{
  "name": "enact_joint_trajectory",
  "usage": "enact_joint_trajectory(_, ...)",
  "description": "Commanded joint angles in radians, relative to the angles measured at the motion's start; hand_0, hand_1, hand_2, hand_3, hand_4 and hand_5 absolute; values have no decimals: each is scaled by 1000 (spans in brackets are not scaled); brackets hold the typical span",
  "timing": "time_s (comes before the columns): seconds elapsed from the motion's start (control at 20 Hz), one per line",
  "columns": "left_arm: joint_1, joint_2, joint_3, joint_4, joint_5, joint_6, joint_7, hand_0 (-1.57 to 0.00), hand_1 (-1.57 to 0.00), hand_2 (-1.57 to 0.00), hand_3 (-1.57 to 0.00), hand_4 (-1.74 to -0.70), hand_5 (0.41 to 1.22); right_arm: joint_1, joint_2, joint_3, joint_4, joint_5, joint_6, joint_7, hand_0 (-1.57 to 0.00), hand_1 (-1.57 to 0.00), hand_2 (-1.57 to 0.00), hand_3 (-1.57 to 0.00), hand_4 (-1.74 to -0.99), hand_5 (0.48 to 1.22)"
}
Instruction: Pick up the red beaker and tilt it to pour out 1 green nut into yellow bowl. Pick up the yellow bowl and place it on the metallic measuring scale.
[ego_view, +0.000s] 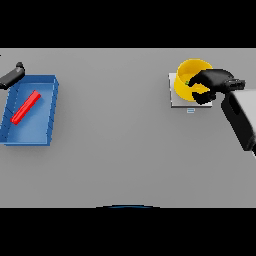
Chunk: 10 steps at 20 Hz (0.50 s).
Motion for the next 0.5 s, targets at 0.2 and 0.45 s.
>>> enact_joint_trajectory(0.2, 18, 12, 2, -35, 13, 4, 10, 1, 1, 1, 1, -856, 772, -2, -13, 15, 17, 19, 7, -6, -152, -114, -182, -397, -1452, 818)
enact_joint_trajectory(0.45, 14, 19, -4, -62, 2, 29, 34, 1, 1, 1, 1, -851, 768, 1, -18, 22, -1, 22, 8, -21, -49, -37, -59, -263, -1414, 796)
